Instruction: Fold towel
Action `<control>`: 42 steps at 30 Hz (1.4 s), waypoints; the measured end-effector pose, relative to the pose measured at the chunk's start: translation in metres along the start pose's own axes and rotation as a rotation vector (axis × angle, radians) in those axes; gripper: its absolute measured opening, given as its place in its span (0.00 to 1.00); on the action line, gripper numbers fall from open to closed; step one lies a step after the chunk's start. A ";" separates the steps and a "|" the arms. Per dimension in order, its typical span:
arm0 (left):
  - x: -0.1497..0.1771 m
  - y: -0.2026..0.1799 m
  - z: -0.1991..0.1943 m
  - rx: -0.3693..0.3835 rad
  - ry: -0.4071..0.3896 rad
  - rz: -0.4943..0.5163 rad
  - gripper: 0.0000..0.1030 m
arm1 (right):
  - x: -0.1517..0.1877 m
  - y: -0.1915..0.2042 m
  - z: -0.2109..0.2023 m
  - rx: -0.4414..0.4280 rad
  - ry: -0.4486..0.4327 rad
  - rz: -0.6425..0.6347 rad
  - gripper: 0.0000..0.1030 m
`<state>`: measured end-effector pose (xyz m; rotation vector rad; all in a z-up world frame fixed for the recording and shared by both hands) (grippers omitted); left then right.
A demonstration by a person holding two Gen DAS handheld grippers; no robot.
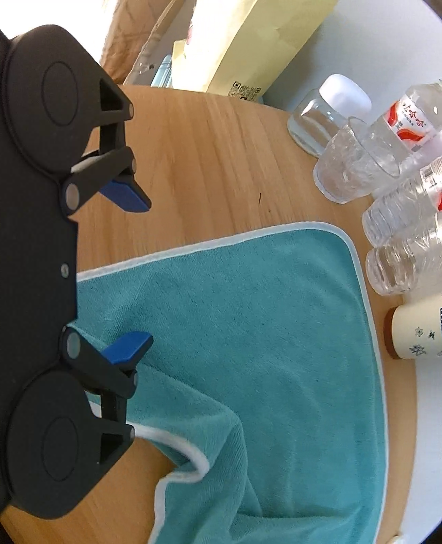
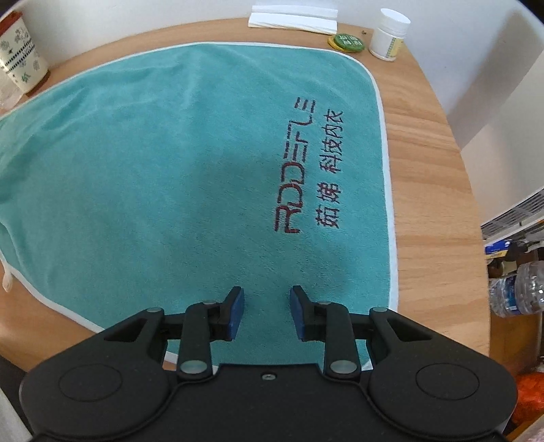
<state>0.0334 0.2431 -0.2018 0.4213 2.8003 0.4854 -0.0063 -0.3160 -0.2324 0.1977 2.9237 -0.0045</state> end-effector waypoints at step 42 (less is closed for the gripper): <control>0.022 -0.025 0.000 0.075 0.041 0.021 0.70 | 0.014 -0.030 0.001 -0.005 0.005 0.061 0.44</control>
Point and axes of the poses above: each gripper's, at about its wrist camera, not at the fingertips, and z roughly the way its jaws point, y to its left, x to its underside, the point moved 10 cm from there along z, roughly the way its jaws point, and after that the axes turned 8 degrees about z, right-handed, at the moved point
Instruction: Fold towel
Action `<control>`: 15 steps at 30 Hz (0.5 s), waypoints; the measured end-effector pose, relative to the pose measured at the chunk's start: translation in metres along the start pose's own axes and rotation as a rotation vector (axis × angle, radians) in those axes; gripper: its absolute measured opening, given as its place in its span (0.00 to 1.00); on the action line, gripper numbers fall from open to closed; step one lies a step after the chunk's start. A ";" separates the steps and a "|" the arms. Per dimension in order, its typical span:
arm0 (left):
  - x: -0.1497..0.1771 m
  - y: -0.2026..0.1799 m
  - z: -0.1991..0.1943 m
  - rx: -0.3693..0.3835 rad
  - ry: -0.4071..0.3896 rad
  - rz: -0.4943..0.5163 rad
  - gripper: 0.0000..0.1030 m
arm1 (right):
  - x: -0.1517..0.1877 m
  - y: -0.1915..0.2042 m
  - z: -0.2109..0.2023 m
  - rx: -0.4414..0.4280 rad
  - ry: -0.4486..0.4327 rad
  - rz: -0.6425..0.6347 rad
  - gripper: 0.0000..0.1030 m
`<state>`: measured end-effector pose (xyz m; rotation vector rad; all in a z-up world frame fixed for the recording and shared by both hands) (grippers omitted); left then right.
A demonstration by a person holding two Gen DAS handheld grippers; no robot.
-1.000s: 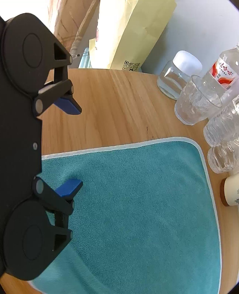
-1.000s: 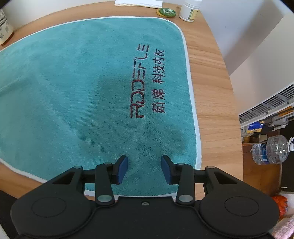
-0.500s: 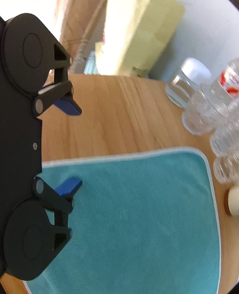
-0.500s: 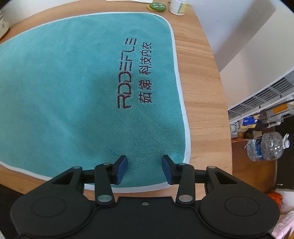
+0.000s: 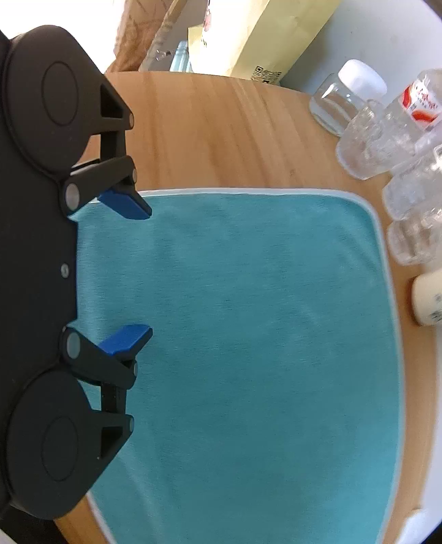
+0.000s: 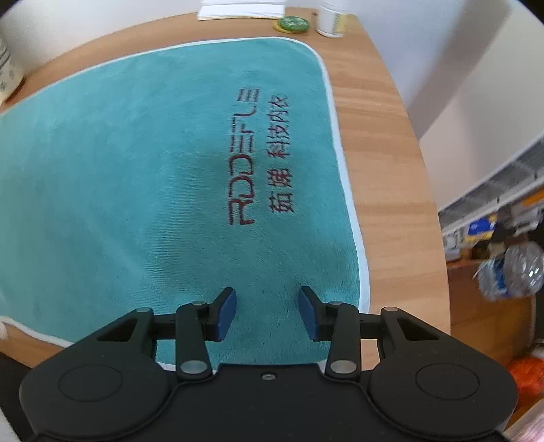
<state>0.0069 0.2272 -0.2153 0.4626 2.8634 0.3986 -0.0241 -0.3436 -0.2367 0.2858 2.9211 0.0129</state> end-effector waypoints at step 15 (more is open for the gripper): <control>0.023 0.029 0.014 -0.078 0.035 -0.073 0.93 | 0.004 -0.021 -0.006 -0.011 -0.020 -0.045 0.51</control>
Point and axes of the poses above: each gripper's, at about its wrist camera, not at the fingertips, and z roughly the way its jaws point, y to its left, x to its underside, the point moved 10 cm from there along z, roughly the way its jaws point, and after that the axes turned 8 degrees about z, right-handed, at the moved point
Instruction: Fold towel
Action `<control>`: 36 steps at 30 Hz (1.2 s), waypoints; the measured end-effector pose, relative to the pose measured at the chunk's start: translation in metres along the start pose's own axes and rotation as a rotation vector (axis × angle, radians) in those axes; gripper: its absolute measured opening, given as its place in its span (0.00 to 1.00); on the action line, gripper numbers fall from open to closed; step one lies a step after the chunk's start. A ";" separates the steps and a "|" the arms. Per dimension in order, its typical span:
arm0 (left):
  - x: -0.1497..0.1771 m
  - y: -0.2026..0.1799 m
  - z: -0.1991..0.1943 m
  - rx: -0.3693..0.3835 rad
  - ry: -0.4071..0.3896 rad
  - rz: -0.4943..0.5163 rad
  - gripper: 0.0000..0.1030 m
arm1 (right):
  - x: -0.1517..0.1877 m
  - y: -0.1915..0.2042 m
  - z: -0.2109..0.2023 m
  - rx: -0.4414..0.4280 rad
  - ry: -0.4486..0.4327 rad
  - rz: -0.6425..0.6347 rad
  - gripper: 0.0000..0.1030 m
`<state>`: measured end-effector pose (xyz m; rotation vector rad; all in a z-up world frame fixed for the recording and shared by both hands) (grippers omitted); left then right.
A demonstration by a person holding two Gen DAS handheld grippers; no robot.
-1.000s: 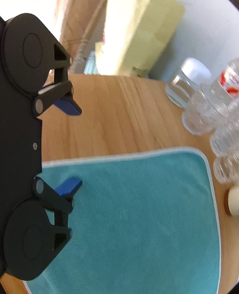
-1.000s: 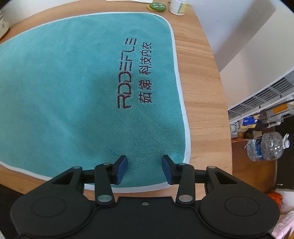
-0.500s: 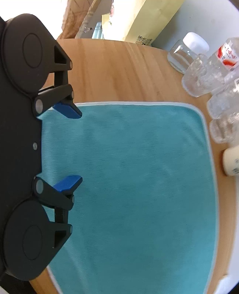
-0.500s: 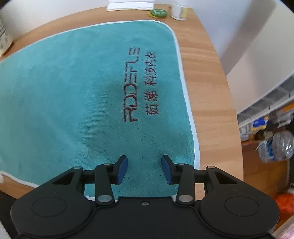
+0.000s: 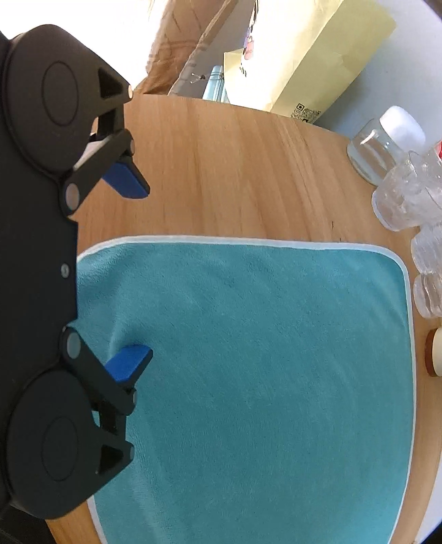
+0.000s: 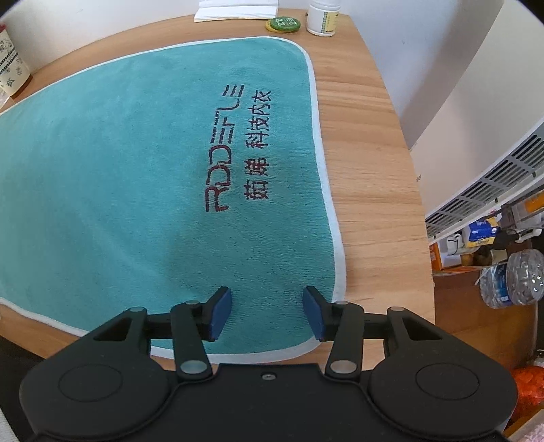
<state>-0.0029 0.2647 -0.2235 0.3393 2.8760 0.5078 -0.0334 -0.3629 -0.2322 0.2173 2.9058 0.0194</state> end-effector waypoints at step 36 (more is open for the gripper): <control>-0.102 -0.241 -0.171 0.520 -0.353 0.324 0.75 | -0.116 -0.002 -0.048 0.042 -0.197 -0.021 0.52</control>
Point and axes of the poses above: each gripper's, at about its wrist camera, not at the fingertips, and z roughly the way its jaws point, y to its left, x to its underside, the point moved 10 cm from there along z, roughly the way its jaws point, and after that the axes turned 8 degrees about z, right-handed, at the moved point
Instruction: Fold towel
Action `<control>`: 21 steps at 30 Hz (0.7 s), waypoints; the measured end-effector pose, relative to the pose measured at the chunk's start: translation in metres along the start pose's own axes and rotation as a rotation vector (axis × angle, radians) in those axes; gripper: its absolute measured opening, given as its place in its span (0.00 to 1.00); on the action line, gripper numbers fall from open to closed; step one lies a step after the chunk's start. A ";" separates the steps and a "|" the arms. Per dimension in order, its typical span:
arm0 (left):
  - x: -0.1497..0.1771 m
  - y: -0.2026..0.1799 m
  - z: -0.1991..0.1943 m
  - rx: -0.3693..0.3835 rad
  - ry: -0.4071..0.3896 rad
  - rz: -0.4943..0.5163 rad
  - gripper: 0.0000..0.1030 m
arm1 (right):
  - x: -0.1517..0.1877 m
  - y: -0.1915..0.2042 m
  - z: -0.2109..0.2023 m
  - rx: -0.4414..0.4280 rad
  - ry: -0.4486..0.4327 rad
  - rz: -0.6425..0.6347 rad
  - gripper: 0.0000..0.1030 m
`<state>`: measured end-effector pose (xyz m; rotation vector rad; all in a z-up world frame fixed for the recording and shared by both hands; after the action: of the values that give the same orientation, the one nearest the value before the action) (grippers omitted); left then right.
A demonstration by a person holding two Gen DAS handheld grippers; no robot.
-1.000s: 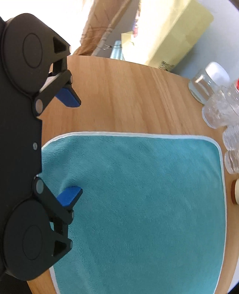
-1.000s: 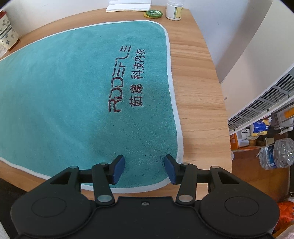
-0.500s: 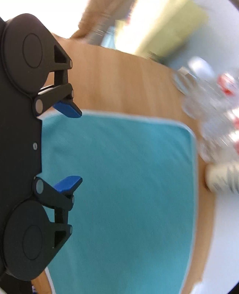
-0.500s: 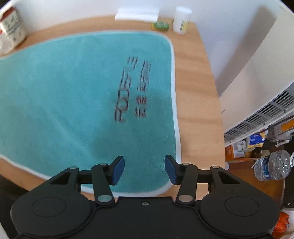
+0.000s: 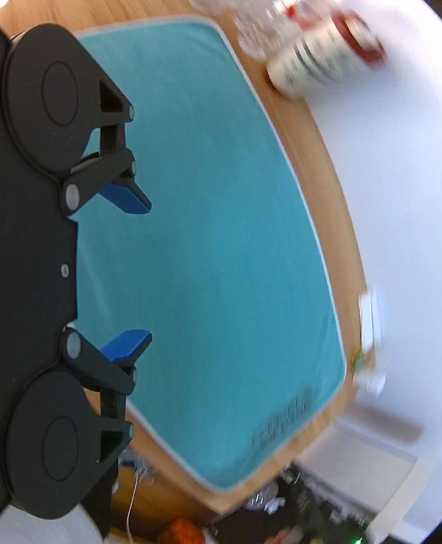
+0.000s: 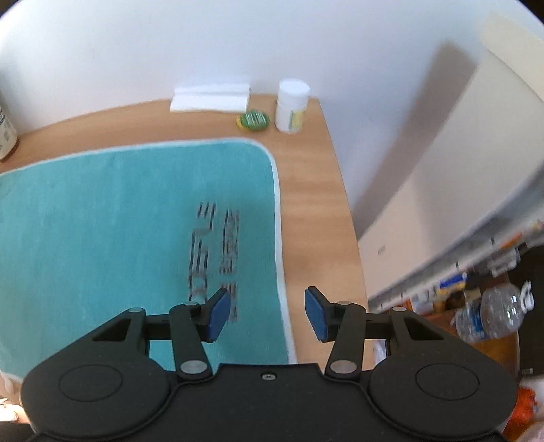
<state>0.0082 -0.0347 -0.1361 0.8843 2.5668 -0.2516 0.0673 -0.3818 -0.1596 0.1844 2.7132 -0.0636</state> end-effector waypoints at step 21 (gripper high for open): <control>-0.102 -0.223 0.134 -0.114 0.123 -0.092 0.78 | -0.102 -0.011 0.101 -0.316 -0.081 -0.439 0.52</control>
<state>-0.0149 -0.3046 -0.2038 0.7627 2.7091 -0.0786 0.1984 -0.4120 -0.2093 -0.4943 2.5885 0.2237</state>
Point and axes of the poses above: each gripper's, at about its wrist camera, not at the fingertips, and z roughly the way its jaws point, y to its left, x to its underside, the point moved 10 cm from there along z, roughly the way its jaws point, and after that the axes turned 8 degrees about z, right-handed, at the moved point
